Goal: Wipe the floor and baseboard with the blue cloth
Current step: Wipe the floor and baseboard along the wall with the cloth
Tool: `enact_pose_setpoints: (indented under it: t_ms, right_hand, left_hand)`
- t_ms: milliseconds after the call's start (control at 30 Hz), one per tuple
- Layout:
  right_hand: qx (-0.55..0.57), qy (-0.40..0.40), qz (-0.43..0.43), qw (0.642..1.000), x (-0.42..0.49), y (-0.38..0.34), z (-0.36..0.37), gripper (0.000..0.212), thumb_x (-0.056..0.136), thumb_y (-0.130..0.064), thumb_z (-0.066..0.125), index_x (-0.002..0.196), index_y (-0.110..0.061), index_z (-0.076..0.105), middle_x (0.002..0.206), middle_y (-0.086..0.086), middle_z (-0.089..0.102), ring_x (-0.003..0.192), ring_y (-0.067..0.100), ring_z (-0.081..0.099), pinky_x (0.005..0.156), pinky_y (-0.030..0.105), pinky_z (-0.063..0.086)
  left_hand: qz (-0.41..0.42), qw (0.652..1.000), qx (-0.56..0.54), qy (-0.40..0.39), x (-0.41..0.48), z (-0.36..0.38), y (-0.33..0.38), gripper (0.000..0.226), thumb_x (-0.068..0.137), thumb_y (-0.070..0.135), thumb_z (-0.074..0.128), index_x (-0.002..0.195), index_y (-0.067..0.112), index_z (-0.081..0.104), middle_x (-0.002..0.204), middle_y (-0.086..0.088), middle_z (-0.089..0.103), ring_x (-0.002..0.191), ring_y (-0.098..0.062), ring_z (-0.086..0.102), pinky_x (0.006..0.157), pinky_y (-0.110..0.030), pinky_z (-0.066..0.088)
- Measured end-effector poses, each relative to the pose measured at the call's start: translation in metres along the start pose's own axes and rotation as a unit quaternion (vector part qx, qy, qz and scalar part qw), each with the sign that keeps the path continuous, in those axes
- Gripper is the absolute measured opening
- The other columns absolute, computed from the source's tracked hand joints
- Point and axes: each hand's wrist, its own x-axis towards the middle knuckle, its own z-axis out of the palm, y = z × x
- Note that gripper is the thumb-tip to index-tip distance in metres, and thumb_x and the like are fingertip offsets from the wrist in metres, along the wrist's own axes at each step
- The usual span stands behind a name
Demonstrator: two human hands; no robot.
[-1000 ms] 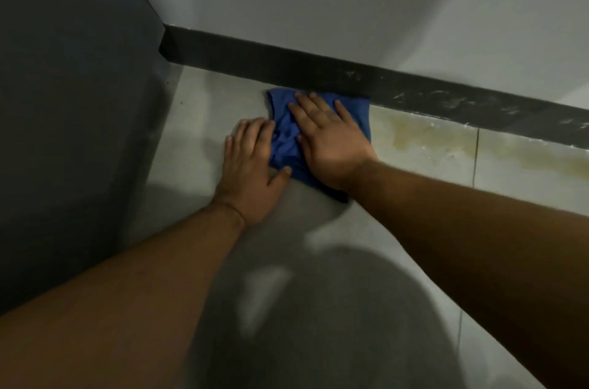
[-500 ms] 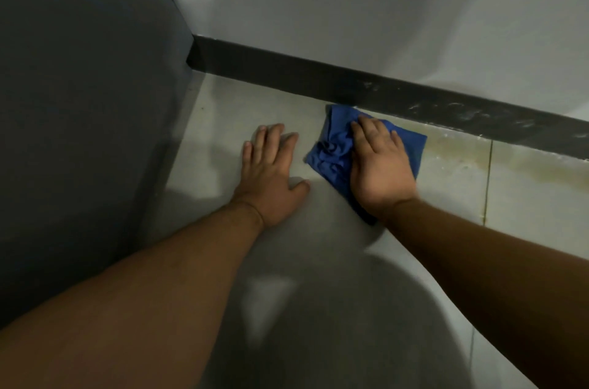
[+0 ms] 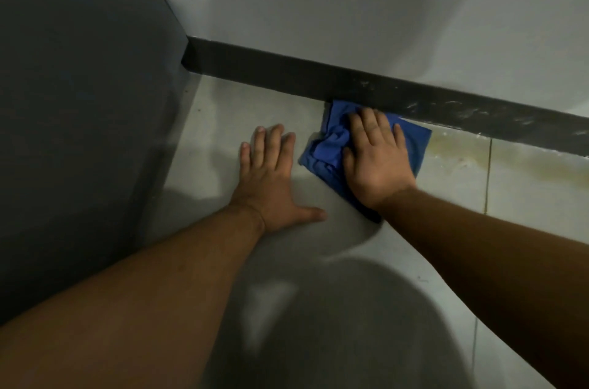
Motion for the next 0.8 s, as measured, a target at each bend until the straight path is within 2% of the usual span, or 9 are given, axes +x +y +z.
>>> enact_pose_setpoints:
  t_ms: [100,167,267,400,500,600,700,800]
  right_hand:
    - [-0.01,-0.015,-0.041,0.999,0.01,-0.013,0.003,0.065,0.103,-0.045,0.029,0.163,-0.022,0.017,0.172,0.005,0.015,0.159,0.025,0.007,0.127,0.052,0.0]
    - [-0.031,-0.025,-0.088,0.995,0.006,-0.009,0.003,0.065,0.105,-0.048,0.025,0.163,-0.023,0.014,0.172,0.003,0.014,0.159,0.022,0.005,0.127,0.05,0.0]
    - [-0.042,-0.033,-0.136,0.989,-0.008,0.011,-0.002,0.067,0.105,-0.056,0.023,0.163,-0.025,0.014,0.172,0.001,0.017,0.159,0.019,0.008,0.128,0.045,0.002]
    - [-0.048,-0.032,-0.112,0.992,-0.007,0.017,-0.003,0.068,0.104,-0.061,0.024,0.163,-0.027,0.016,0.171,0.001,0.019,0.158,0.02,0.012,0.129,0.046,0.007]
    - [-0.032,-0.023,-0.066,0.997,0.016,-0.01,-0.002,0.064,0.105,-0.05,0.029,0.163,-0.023,0.019,0.172,0.004,0.017,0.159,0.025,0.011,0.128,0.051,0.008]
    - [-0.023,-0.039,-0.1,0.994,0.025,-0.032,0.0,0.064,0.104,-0.043,0.03,0.163,-0.021,0.018,0.172,0.005,0.016,0.159,0.026,0.009,0.128,0.051,0.003]
    - [-0.056,-0.063,-0.155,0.984,0.004,-0.023,-0.002,0.068,0.103,-0.053,0.02,0.164,-0.023,0.011,0.173,0.002,0.011,0.16,0.021,0.004,0.129,0.048,0.002]
    - [-0.042,-0.065,-0.183,0.98,-0.019,0.002,-0.005,0.071,0.101,-0.058,0.026,0.163,-0.024,0.018,0.171,0.0,0.017,0.159,0.021,0.011,0.129,0.049,0.008]
  left_hand:
    - [-0.004,1.0,0.01,0.017,-0.001,0.003,0.002,0.153,0.048,0.106,0.046,0.162,0.022,-0.01,0.173,-0.003,-0.017,0.158,-0.031,-0.021,0.127,-0.055,-0.011]
    - [-0.006,1.0,0.013,0.024,-0.002,0.004,0.003,0.152,0.048,0.108,0.042,0.163,0.02,-0.007,0.173,-0.004,-0.013,0.159,-0.031,-0.018,0.128,-0.057,-0.006]
    - [-0.006,1.0,0.016,0.025,-0.004,0.005,0.005,0.15,0.051,0.109,0.037,0.163,0.019,-0.007,0.173,-0.005,-0.014,0.159,-0.031,-0.019,0.128,-0.057,-0.006]
    - [-0.012,1.0,0.004,0.016,-0.002,0.005,0.005,0.151,0.049,0.11,0.035,0.161,0.022,-0.015,0.172,-0.004,-0.021,0.157,-0.029,-0.026,0.126,-0.053,-0.015]
    - [-0.003,1.0,-0.002,0.005,-0.002,0.003,0.002,0.152,0.05,0.107,0.043,0.161,0.023,-0.016,0.172,-0.002,-0.022,0.157,-0.027,-0.027,0.125,-0.05,-0.019]
    - [-0.002,1.0,-0.02,0.012,-0.002,0.001,0.002,0.144,0.057,0.104,0.041,0.163,0.022,-0.01,0.173,-0.001,-0.017,0.158,-0.026,-0.023,0.127,-0.052,-0.013]
    - [-0.008,0.998,-0.06,0.021,-0.002,-0.003,0.002,0.13,0.066,0.098,0.028,0.164,0.019,-0.002,0.174,-0.002,-0.009,0.159,-0.024,-0.017,0.125,-0.046,-0.015]
    - [-0.008,0.996,-0.089,0.014,-0.001,-0.007,0.0,0.118,0.073,0.091,0.02,0.165,0.02,-0.001,0.174,-0.001,-0.01,0.159,-0.022,-0.019,0.124,-0.043,-0.017]
